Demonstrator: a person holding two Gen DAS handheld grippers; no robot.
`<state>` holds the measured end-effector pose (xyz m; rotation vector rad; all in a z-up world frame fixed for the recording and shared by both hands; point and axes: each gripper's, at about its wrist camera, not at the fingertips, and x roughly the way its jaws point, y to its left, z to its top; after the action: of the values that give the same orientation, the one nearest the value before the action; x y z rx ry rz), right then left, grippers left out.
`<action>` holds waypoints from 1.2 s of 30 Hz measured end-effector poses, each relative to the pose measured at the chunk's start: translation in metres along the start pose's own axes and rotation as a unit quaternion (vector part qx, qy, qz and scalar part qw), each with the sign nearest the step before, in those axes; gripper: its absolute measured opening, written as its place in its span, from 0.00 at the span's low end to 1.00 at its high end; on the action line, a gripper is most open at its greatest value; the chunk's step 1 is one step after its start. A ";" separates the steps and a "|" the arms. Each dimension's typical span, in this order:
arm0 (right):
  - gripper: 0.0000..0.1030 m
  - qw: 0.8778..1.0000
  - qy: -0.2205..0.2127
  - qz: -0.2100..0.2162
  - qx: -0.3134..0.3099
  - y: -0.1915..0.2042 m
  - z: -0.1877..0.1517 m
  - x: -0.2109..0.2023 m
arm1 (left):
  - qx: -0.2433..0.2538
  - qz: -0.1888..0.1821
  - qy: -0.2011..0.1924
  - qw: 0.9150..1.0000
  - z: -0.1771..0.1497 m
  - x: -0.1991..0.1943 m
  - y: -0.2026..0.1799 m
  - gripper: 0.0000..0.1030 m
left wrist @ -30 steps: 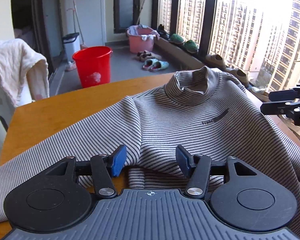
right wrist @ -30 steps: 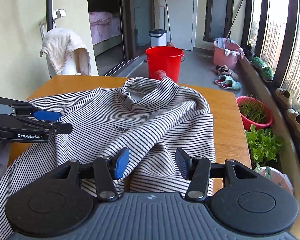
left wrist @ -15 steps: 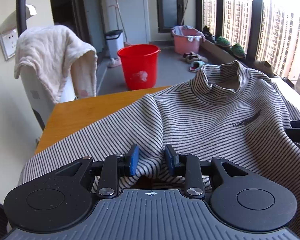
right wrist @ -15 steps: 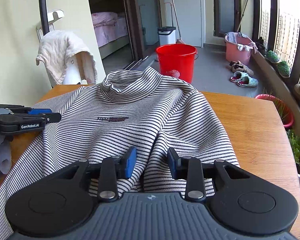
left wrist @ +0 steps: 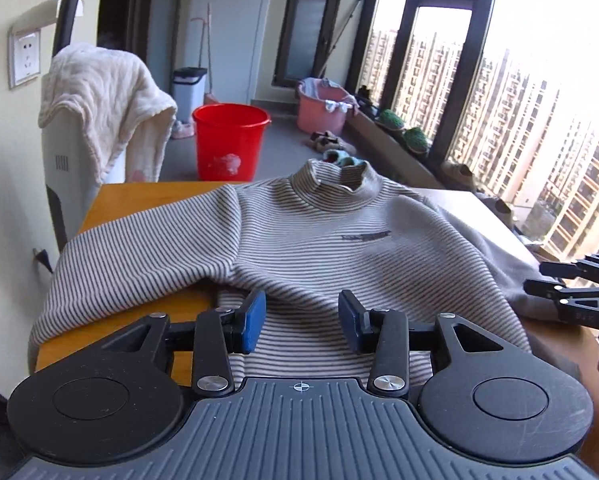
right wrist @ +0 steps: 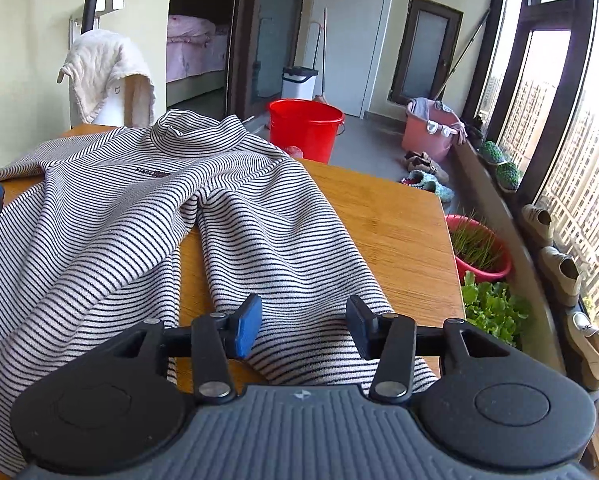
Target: Fold clothes
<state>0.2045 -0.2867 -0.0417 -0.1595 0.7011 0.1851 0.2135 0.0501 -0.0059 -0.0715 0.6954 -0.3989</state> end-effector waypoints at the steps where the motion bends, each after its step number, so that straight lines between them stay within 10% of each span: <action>1: 0.40 1.000 0.003 0.007 0.009 -0.002 0.000 0.003 | 0.006 -0.020 0.009 1.000 -0.007 -0.001 -0.009 0.47; 3: 0.00 0.999 0.005 0.019 0.030 -0.003 0.003 0.006 | 0.017 -0.040 0.022 0.999 -0.017 0.000 -0.024 0.48; 11: 0.02 0.994 -0.071 0.040 0.066 -0.019 0.041 -0.034 | 0.032 -0.025 0.008 0.999 -0.032 -0.017 -0.042 0.73; 15: 0.39 0.999 -0.028 0.043 0.003 -0.006 0.029 -0.019 | 0.032 -0.033 0.005 0.999 -0.034 -0.026 -0.042 0.75; 20: 0.44 0.999 0.008 0.048 -0.019 0.014 0.008 0.006 | 0.017 -0.056 0.020 0.998 -0.043 -0.025 -0.046 0.78; 22: 0.44 0.999 0.012 0.043 -0.023 0.017 0.007 0.013 | 0.020 -0.061 0.026 0.998 -0.046 -0.025 -0.050 0.79; 25: 0.11 0.999 0.005 0.021 -0.039 0.022 0.013 0.014 | 0.029 -0.059 0.026 0.998 -0.049 -0.025 -0.054 0.84; 32: 0.10 0.996 -0.085 -0.006 0.036 -0.015 0.054 -0.026 | 0.014 -0.056 0.019 0.998 -0.049 -0.030 -0.049 0.92; 36: 0.12 0.997 -0.047 -0.034 0.041 -0.029 0.048 -0.024 | 0.007 -0.052 0.022 0.998 -0.052 -0.030 -0.044 0.92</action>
<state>0.2233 -0.3078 0.0127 -0.0950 0.6068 0.0969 0.1448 0.0239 -0.0195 -0.0855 0.7350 -0.5068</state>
